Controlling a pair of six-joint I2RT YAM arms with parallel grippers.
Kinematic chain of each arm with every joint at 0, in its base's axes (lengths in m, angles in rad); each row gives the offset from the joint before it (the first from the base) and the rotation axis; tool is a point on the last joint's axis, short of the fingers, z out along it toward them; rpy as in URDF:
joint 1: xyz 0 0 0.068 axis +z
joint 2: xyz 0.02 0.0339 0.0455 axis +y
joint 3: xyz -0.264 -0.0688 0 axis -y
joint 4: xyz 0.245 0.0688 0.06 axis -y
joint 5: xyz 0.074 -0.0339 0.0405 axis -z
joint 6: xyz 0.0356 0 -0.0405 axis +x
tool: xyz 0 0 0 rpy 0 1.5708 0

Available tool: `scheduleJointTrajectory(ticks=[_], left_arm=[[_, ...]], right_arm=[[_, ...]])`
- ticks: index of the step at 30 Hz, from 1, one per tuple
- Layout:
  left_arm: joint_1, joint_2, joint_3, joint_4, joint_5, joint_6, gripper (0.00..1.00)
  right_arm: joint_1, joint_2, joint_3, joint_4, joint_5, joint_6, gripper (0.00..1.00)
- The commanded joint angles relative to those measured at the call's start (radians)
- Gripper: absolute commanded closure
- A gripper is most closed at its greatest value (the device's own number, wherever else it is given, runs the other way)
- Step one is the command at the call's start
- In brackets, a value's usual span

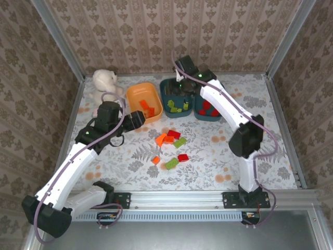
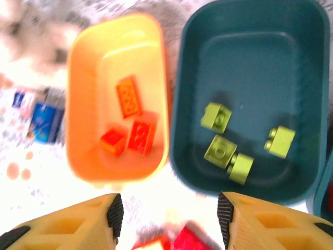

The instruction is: Sort the legos into containers by color

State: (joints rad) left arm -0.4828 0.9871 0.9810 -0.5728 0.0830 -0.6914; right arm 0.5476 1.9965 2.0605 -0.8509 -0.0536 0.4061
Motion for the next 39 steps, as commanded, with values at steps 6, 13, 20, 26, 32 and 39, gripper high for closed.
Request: scheduleJointTrajectory(ticks=[6, 13, 20, 26, 32, 39], left_arm=[[0.003, -0.017, -0.018, -0.129, 0.031, 0.091, 0.22], [-0.081, 0.046, -0.019, -0.118, 0.048, 0.220, 0.24], [-0.088, 0.076, -0.051, -0.101, 0.028, 0.138, 0.24], [-0.103, 0.083, -0.085, -0.099, 0.028, 0.091, 0.25], [-0.122, 0.171, -0.037, -0.196, 0.024, 0.171, 0.30], [-0.323, 0.316, -0.031, -0.249, -0.019, 0.389, 0.32]], right_arm=[[0.171, -0.478, -0.590, 0.151, -0.014, -0.013, 0.47], [0.193, -0.821, -0.903, 0.070, -0.038, 0.068, 0.43], [0.200, -0.805, -0.918, 0.051, -0.083, 0.057, 0.44], [0.213, -0.761, -0.904, 0.064, -0.065, 0.061, 0.44], [0.215, -0.747, -0.900, 0.094, -0.105, 0.060, 0.44], [0.215, -0.758, -0.895, 0.080, -0.101, 0.048, 0.44]])
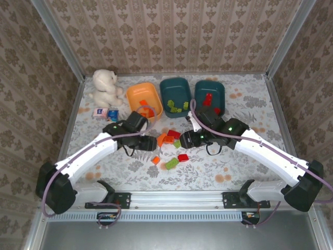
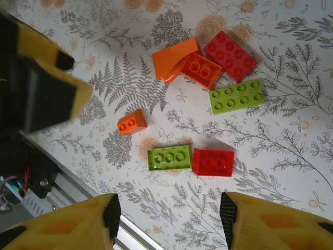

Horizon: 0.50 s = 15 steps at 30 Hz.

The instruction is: Sort the legos into containers by color

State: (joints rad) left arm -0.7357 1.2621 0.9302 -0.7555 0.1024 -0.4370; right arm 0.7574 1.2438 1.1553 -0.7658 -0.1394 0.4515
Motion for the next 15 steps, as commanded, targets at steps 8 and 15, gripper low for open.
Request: scheduleJointTrajectory(ticks=[8, 15], left_arm=[[-0.186, 0.205, 0.015, -0.029, -0.173, 0.156, 0.29], [-0.222, 0.317, 0.025, 0.029, -0.172, 0.150, 0.36]], right_arm=[[0.004, -0.167, -0.069, 0.071, -0.086, 0.045, 0.41], [-0.038, -0.299, -0.071, 0.033, -0.050, 0.117, 0.39]])
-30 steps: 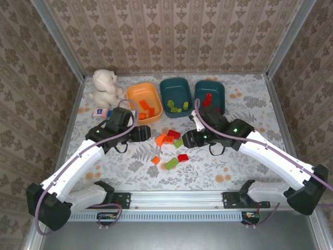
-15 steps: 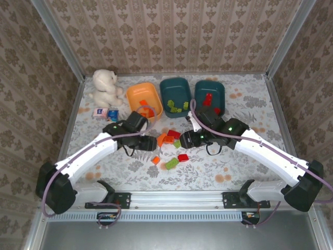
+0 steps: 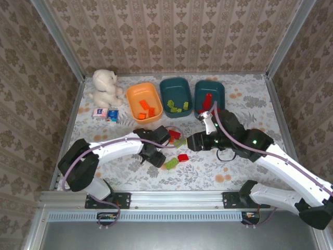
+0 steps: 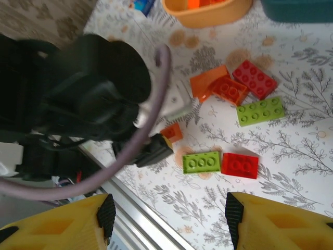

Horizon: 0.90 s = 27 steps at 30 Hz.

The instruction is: Sort the legos into containers by color

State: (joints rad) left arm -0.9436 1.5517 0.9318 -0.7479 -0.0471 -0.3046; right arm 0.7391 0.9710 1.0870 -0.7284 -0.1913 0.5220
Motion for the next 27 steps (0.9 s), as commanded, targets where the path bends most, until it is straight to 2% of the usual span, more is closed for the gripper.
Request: scheduleJointTrajectory(ticks=[1, 13, 20, 24, 27], left_arm=[[-0.017, 0.040, 0.026, 0.022, -0.024, 0.013, 0.37], [-0.007, 0.111, 0.004, 0.075, -0.018, -0.012, 0.45], [0.013, 0.137, -0.007, 0.076, 0.027, -0.019, 0.56], [0.021, 0.147, 0.002, 0.047, 0.032, -0.024, 0.66], [0.021, 0.124, 0.007, 0.035, 0.014, -0.032, 0.67]], right_arm=[[-0.027, -0.032, -0.001, -0.007, 0.000, 0.051, 0.39], [-0.040, -0.017, 0.023, -0.028, -0.010, 0.051, 0.39], [-0.041, -0.009, 0.033, -0.037, -0.007, 0.047, 0.39], [-0.043, -0.005, 0.036, -0.036, 0.000, 0.049, 0.39], [-0.044, 0.002, 0.040, -0.034, 0.001, 0.049, 0.39]])
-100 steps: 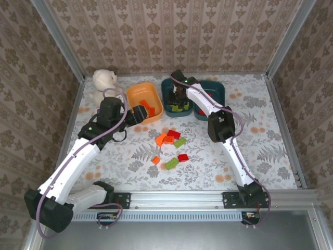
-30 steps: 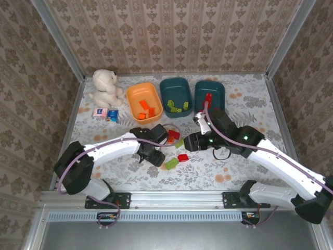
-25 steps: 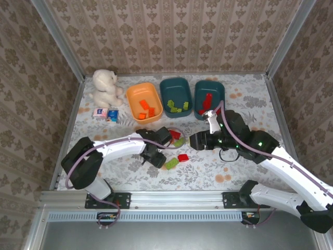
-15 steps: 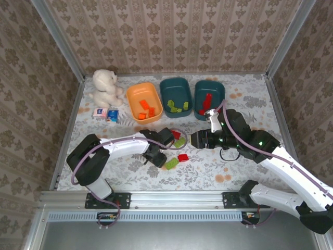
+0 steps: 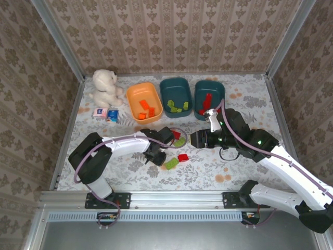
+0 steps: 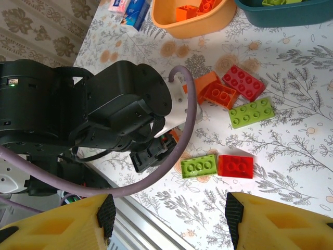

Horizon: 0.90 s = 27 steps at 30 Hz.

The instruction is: Sort the legos into containers by color

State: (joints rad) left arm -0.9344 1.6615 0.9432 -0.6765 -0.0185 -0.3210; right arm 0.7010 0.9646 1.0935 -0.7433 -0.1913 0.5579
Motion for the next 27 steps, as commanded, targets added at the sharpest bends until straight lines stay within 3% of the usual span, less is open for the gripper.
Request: scheduleJointTrajectory(ticks=[1, 6, 13, 22, 27], left_arm=[[0.013, 0.003, 0.002, -0.043, -0.025, -0.018, 0.67], [0.058, -0.049, 0.126, -0.146, -0.063, -0.010, 0.69], [0.270, -0.071, 0.419, -0.216, -0.016, 0.032, 0.69], [0.512, 0.246, 0.811, -0.181, 0.000, 0.086, 0.69], [0.556, 0.445, 0.979, -0.217, -0.077, 0.094, 0.69]], right_arm=[[-0.005, 0.011, 0.034, -0.020, 0.001, 0.011, 0.39], [-0.006, 0.022, 0.047, -0.026, 0.013, 0.007, 0.39], [-0.025, 0.061, 0.086, -0.020, 0.015, -0.006, 0.39], [-0.044, 0.214, 0.156, 0.018, -0.021, -0.007, 0.40], [-0.051, 0.264, 0.192, 0.032, -0.033, -0.015, 0.40]])
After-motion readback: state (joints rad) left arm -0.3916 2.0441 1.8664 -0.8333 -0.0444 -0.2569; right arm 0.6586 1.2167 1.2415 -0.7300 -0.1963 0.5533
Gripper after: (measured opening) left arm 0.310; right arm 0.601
